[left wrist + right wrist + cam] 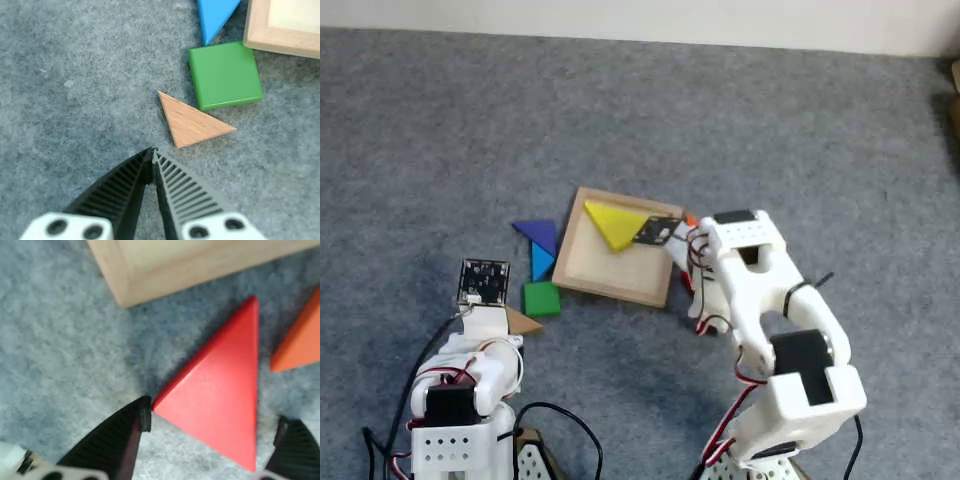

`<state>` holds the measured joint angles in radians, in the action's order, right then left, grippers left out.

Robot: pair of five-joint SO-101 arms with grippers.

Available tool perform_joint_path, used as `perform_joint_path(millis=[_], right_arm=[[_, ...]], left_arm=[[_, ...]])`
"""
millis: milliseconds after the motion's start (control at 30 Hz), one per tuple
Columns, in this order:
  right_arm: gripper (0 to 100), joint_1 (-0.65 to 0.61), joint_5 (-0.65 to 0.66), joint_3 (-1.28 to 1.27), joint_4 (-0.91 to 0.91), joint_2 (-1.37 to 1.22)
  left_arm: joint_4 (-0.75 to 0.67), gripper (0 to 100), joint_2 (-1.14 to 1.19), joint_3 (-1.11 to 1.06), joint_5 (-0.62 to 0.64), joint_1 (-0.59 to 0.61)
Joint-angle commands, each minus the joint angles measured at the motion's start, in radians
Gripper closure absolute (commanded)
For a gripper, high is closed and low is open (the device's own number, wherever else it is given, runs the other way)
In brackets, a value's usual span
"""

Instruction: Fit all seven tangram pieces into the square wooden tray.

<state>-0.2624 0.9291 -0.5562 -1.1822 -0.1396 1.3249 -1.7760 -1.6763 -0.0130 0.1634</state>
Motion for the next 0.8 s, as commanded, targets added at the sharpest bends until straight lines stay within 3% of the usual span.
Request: perform_joint_path(millis=[0, 167, 533, 767], right_arm=[[69.9, -0.007, 0.015, -0.042, 0.079, -0.004], [79.9, -0.007, 0.015, -0.041, 0.077, 0.002], [80.3, -0.007, 0.009, -0.045, 0.071, 0.005], [80.3, -0.007, 0.008, -0.021, -0.068, 0.012]], left_arm=[[0.008, 99, -0.045, -0.021, -0.003, -0.021], [0.008, 99, -0.045, -0.021, -0.003, -0.021], [0.008, 99, -0.045, -0.021, -0.003, -0.021], [0.008, 99, -0.045, -0.021, -0.003, -0.021]])
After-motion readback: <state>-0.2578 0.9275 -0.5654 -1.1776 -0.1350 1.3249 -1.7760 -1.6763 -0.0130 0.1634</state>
